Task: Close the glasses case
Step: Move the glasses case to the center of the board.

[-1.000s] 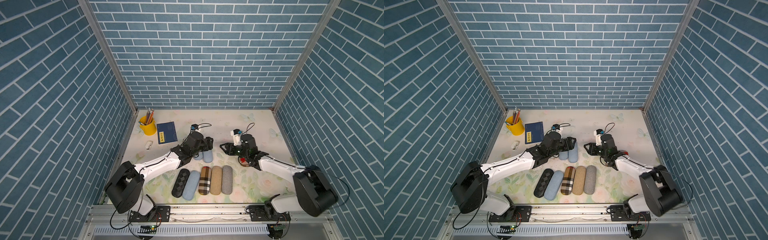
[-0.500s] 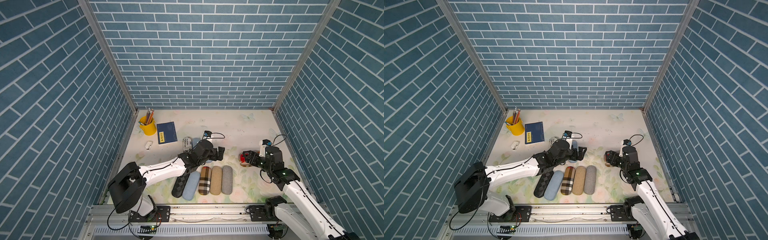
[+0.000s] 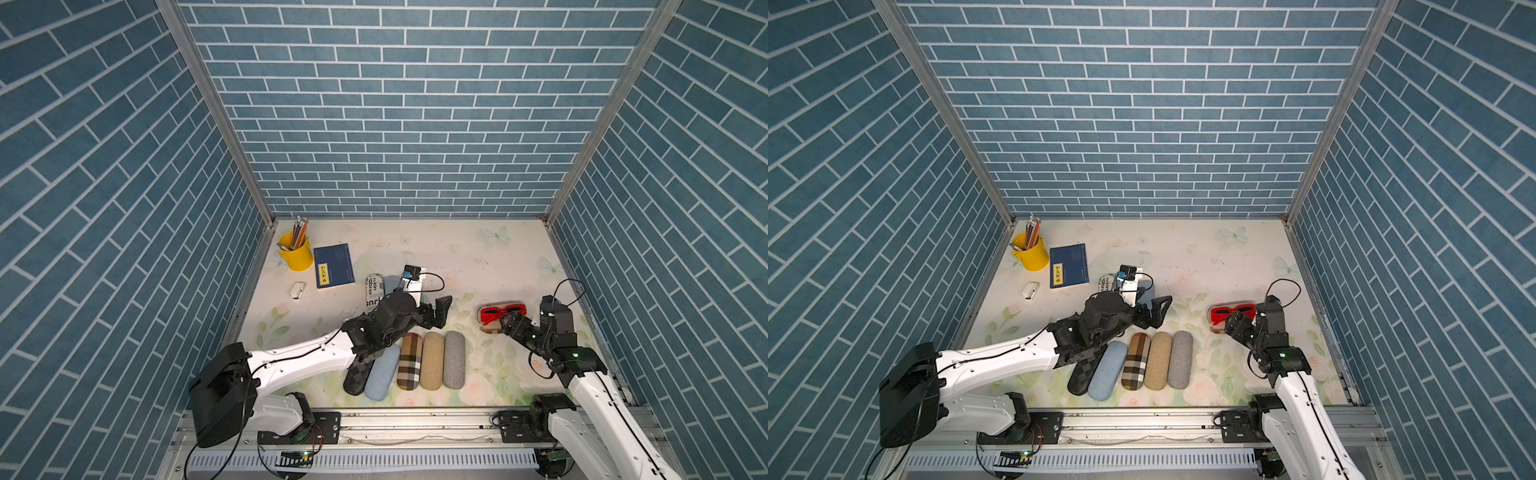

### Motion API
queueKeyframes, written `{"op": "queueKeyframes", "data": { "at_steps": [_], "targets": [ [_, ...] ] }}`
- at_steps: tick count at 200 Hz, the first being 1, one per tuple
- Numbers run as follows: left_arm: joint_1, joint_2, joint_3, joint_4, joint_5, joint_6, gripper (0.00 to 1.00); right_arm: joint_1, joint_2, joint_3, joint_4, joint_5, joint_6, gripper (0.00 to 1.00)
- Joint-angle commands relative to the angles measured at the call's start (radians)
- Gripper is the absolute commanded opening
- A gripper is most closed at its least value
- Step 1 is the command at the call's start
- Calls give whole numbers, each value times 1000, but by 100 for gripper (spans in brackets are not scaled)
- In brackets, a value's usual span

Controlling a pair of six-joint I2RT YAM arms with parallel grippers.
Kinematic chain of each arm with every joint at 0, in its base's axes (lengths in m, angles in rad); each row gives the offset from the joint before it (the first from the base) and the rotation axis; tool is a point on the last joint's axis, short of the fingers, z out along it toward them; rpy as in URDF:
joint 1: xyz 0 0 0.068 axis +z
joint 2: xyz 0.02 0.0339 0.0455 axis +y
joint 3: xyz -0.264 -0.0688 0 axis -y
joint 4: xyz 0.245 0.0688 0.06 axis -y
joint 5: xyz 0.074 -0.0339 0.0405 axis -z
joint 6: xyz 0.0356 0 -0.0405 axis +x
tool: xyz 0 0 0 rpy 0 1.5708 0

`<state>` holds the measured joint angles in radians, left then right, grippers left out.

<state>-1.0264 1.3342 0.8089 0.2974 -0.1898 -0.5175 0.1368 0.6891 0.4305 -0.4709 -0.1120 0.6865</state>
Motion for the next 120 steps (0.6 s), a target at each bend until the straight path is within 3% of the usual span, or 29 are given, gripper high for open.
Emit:
{"op": "queueKeyframes", "data": {
  "at_steps": [1,57,120],
  "targets": [
    [-6,2,-14,11,11,15,100,-7,22,-34,10,-10,46,81],
    [-4,-3,-19,-14,1,18,100,-16,79,-118,150,-5,72,77],
    [15,-9,-8,-71,-11,17,100,-45,215,-108,259,5,3,59]
  ]
}}
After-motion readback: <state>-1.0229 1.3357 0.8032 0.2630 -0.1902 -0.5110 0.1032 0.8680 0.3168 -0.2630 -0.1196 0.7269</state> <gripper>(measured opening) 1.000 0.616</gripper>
